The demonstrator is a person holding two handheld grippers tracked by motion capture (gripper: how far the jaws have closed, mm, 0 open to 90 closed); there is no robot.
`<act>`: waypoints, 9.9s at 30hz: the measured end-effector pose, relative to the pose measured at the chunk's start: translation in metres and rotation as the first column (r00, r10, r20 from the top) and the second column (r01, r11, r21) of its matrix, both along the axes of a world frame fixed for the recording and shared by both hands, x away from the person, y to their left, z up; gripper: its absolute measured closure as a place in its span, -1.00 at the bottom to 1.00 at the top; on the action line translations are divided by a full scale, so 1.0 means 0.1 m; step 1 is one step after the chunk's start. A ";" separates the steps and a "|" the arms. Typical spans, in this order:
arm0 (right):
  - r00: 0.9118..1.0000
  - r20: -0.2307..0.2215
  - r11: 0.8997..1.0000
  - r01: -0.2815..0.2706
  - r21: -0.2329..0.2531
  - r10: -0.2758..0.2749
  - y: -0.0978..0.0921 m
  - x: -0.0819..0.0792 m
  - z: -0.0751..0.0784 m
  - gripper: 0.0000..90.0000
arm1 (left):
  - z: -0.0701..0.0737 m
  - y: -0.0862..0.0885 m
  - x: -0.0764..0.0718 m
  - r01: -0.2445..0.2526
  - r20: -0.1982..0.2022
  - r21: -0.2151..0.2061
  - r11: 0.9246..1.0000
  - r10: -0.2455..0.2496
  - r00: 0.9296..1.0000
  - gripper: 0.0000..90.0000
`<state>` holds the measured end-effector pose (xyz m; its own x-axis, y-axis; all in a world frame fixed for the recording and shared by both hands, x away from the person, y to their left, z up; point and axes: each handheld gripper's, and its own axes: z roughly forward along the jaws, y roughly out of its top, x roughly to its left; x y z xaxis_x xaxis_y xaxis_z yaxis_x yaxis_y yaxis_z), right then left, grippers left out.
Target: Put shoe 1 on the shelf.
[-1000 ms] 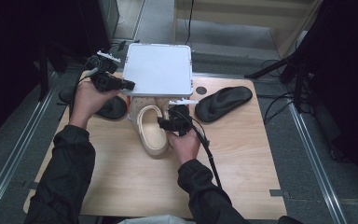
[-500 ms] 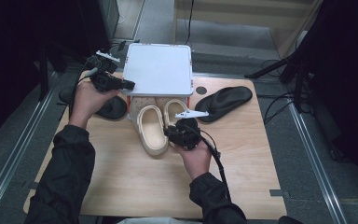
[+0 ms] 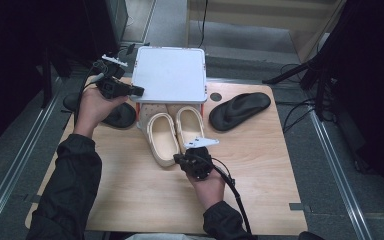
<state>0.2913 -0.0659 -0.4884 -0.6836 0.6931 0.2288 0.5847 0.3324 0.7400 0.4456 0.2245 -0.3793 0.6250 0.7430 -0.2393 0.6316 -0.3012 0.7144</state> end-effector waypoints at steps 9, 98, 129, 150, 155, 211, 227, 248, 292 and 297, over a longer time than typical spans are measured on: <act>0.999 -0.006 0.999 -0.043 0.018 0.043 0.00 -0.07 -0.14 1.00 | 0.00 0.00 0.00 -0.005 0.002 0.003 1.000 0.005 1.000 0.97; 0.999 -0.004 0.997 0.035 -0.062 -0.035 0.88 0.94 -0.02 1.00 | 0.01 -0.01 -0.02 -0.001 -0.010 0.014 1.000 0.001 1.000 0.99; 1.000 -0.026 0.999 0.005 -0.033 -0.005 -0.28 0.17 -0.01 1.00 | 0.01 -0.01 -0.02 -0.006 -0.011 0.006 1.000 0.006 1.000 0.99; 0.998 -0.046 0.997 0.032 -0.066 -0.035 -0.38 0.30 -0.15 1.00 | 0.01 0.00 -0.02 -0.008 -0.015 0.001 1.000 0.008 1.000 0.99; 0.998 -0.041 0.996 0.037 -0.082 -0.041 -0.36 0.38 -0.11 1.00 | 0.01 -0.01 -0.02 -0.009 -0.011 0.005 1.000 0.009 1.000 0.99; 1.000 0.014 0.999 0.016 -0.031 -0.016 -0.12 0.68 0.10 0.97 | 0.04 -0.06 -0.05 0.016 -0.008 0.009 1.000 -0.016 1.000 0.71; 1.000 -0.012 0.999 -0.011 0.036 0.011 -0.50 0.37 0.13 0.73 | 0.17 0.18 -0.20 -0.025 0.012 -0.022 0.999 0.026 1.000 0.07; 0.998 0.034 0.994 -0.055 0.097 0.052 -0.71 0.30 0.20 0.19 | 0.15 0.76 -0.53 -0.167 0.044 0.003 0.986 0.167 0.985 -0.05; 0.995 0.101 0.999 -0.014 0.051 0.008 -0.77 0.18 0.20 0.25 | -1.19 0.79 -0.58 -0.237 -0.004 0.065 0.969 0.238 0.971 1.00; 0.995 0.099 0.999 -0.026 0.043 0.022 -0.72 0.15 0.18 0.26 | -1.31 0.81 -0.54 -0.241 -0.009 0.075 0.968 0.243 0.970 1.00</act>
